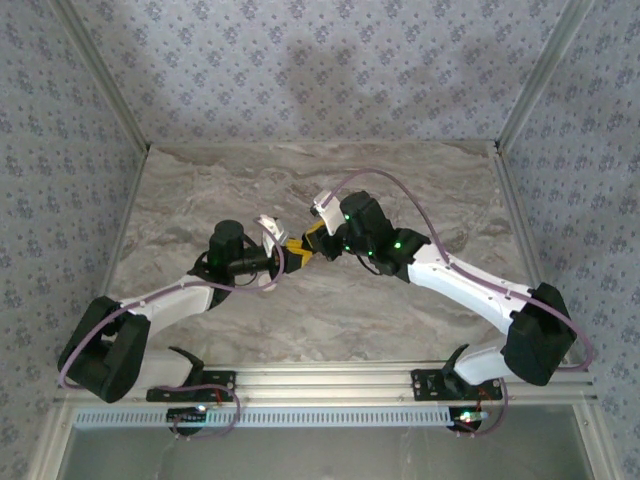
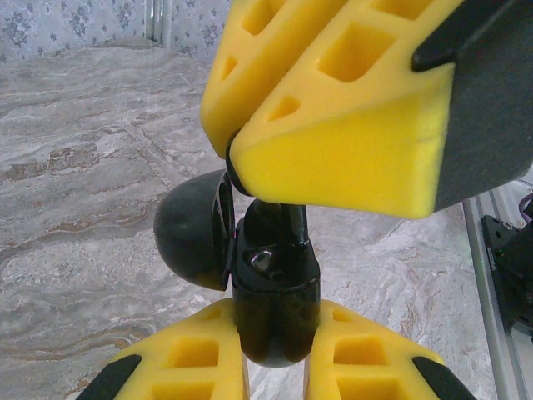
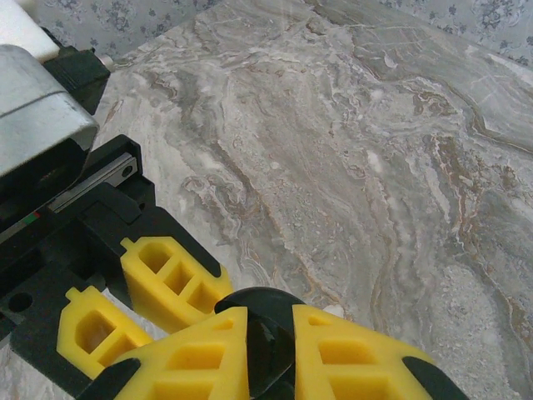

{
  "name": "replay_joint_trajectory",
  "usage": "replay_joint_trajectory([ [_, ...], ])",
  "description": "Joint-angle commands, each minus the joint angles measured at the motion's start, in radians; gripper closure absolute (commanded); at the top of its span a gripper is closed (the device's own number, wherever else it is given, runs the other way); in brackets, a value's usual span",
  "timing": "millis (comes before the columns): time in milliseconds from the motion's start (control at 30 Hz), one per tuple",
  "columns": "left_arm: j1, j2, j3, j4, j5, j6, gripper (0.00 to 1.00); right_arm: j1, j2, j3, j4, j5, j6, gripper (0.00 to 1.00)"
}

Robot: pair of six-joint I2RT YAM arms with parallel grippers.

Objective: Insert the wireless bluetooth earbuds into the charging case

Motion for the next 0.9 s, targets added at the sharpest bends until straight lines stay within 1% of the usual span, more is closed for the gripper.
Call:
replay_joint_trajectory([
  [0,-0.005,-0.030,0.031,0.056,0.015,-0.010,0.91,0.012,0.004,-0.001,-0.031,-0.002,-0.025,0.81],
  [133,-0.005,-0.035,0.032,0.059,0.018,-0.015,0.91,0.013,0.007,-0.007,-0.011,0.051,-0.012,0.81],
  [367,-0.005,-0.038,0.028,0.064,0.021,-0.021,0.91,0.013,0.011,-0.021,0.066,0.102,-0.005,0.82],
  [600,-0.006,-0.039,0.028,0.078,0.018,-0.034,0.91,0.017,0.024,-0.022,0.097,0.100,-0.002,0.82],
  [867,-0.006,-0.049,0.025,0.090,-0.001,-0.036,0.91,0.023,-0.029,-0.055,0.042,0.050,-0.035,0.82],
])
